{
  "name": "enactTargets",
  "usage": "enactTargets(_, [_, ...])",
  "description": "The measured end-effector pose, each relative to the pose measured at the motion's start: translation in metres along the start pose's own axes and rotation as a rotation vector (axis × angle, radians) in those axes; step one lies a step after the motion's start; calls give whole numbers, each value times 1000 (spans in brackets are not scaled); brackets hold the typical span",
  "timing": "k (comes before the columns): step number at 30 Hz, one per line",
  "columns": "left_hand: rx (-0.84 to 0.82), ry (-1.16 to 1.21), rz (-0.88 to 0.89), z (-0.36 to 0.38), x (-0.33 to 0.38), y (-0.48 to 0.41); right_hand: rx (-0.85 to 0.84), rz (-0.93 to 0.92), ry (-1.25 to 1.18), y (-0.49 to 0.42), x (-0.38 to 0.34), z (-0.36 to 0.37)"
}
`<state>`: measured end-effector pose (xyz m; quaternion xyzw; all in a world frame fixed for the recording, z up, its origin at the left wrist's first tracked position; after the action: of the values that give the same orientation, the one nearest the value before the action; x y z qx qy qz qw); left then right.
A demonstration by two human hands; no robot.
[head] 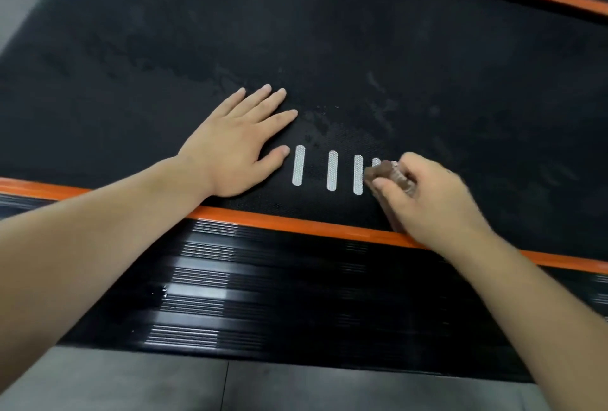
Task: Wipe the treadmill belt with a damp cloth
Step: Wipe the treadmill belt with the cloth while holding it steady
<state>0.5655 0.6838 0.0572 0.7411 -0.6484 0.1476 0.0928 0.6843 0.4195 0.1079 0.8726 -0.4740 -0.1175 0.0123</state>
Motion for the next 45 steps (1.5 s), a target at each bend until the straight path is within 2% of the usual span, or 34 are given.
enactTargets(3, [17, 10, -3, 1, -1, 1, 134, 213, 174, 2, 21, -10])
enactTargets(4, [22, 9, -9, 2, -1, 1, 163, 217, 219, 6, 12, -5])
enactTargets(7, [22, 21, -76, -2, -1, 3, 112, -12, 97, -4, -42, 16])
enactTargets(9, [-3, 2, -141, -11, -10, 8, 102, -98, 73, -35, -65, 17])
enactTargets(12, [-20, -36, -241, -29, -44, 27, 211, 57, 12, -79, -73, 11])
enactTargets(13, [-25, -38, -263, -34, -57, 35, 225, 49, 3, -79, -80, 16])
enactTargets(16, [-65, -34, -227, -39, -80, 49, 143, -313, 25, -50, -114, 37])
enactTargets(17, [-62, -23, -213, -38, -82, 51, 122, -371, 66, -51, -117, 36])
enactTargets(18, [-50, -13, -207, -37, -83, 51, 146, -348, 116, -63, -115, 31])
enactTargets(20, [-11, 1, -205, -33, -82, 51, 207, -136, 130, -92, -110, 20])
enactTargets(21, [7, 5, -208, -32, -82, 51, 230, -101, 118, -95, -113, 21])
enactTargets(22, [18, 6, -207, -32, -83, 51, 247, -157, 114, -87, -122, 24])
enactTargets(24, [31, 4, -202, -30, -83, 51, 230, -455, 110, -57, -143, 43])
enactTargets(26, [38, 0, -198, -29, -84, 51, 212, -560, 131, -60, -142, 43])
enactTargets(29, [43, -5, -198, -29, -84, 51, 237, -302, 122, -111, -128, 26])
enactTargets(30, [43, -4, -196, -29, -84, 51, 240, -289, 93, -110, -129, 28])
enactTargets(32, [39, -3, -193, -29, -84, 51, 213, -503, 70, -77, -139, 39])
enactTargets(34, [36, -6, -187, -30, -84, 51, 111, -674, 41, -60, -136, 43])
enactTargets(35, [36, -8, -186, -30, -83, 51, 113, -658, 61, -69, -133, 37])
enactTargets(38, [40, -12, -193, -31, -82, 50, 196, -377, 50, -111, -137, 31])
enactTargets(39, [40, -8, -193, -31, -82, 51, 211, -401, 50, -108, -143, 34])
enactTargets(40, [40, -3, -194, -31, -82, 51, 221, -526, 53, -96, -151, 42])
enactTargets(42, [36, 3, -200, -31, -82, 51, 134, -730, 29, -80, -155, 50])
enactTargets(43, [31, 4, -203, -31, -81, 51, 118, -738, 17, -86, -153, 48])
enactTargets(45, [32, -3, -221, -32, -81, 50, 144, -558, 29, -120, -155, 36])
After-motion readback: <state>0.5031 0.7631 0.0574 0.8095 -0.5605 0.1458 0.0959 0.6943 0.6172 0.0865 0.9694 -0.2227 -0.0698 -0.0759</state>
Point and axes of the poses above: each hand's wrist, its own y-axis away from the middle knuckle, its own z-axis out of the palm, x = y × z, the point moved 1 cm from there along -y, towards the middle knuckle, and after that the axes turned 8 degrees about y, right-handed, at the moved point
